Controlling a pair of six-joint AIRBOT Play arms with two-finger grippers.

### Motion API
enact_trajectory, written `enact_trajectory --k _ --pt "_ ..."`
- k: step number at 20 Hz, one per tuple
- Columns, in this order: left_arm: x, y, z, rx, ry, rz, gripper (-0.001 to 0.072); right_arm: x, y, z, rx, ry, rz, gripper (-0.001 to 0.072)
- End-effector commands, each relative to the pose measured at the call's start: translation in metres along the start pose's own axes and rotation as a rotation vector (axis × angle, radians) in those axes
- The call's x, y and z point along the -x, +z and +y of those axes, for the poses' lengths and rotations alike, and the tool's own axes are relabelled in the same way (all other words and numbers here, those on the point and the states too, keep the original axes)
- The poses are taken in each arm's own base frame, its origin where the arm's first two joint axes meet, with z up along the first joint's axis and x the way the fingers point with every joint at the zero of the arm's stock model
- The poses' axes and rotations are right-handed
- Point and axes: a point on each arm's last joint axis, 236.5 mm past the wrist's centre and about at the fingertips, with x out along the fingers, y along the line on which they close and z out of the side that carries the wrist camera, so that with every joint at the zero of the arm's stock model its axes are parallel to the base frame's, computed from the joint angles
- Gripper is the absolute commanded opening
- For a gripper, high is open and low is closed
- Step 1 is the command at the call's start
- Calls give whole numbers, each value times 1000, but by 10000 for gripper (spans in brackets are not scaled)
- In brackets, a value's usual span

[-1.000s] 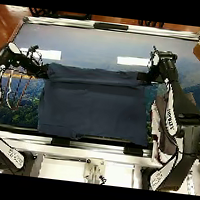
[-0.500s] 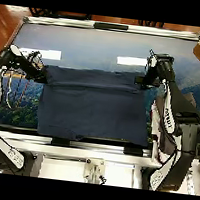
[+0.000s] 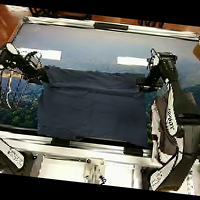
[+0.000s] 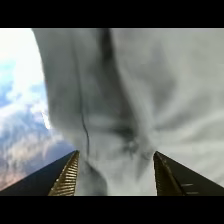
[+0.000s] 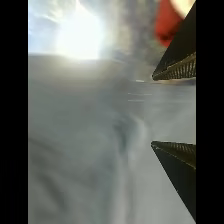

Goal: Fold the shirts.

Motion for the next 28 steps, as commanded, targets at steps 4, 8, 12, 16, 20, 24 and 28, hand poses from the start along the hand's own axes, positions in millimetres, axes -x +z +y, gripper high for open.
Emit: enact_trajectory --k 4,8,12,16,20,24,28 --pt "89 -57 -20 22 -25 33 439 89 -60 -1 121 36 37 503" --pt "81 -122 -19 113 -38 23 442 132 -80 -20 64 71 -58 503" --pt "16 -220 -11 172 -90 77 441 125 -131 -57 -36 77 -17 503" --pt "-31 -284 -12 167 -121 130 441 112 -170 -71 -93 80 -15 503" --pt "-66 -310 -9 189 -124 158 440 103 -176 -62 -101 104 -67 503" --pt "-69 -296 1 181 -93 103 440 87 -182 -38 -113 205 -31 503" --pt "-70 -286 -6 204 -125 60 376 78 -189 -37 -121 205 1 503"
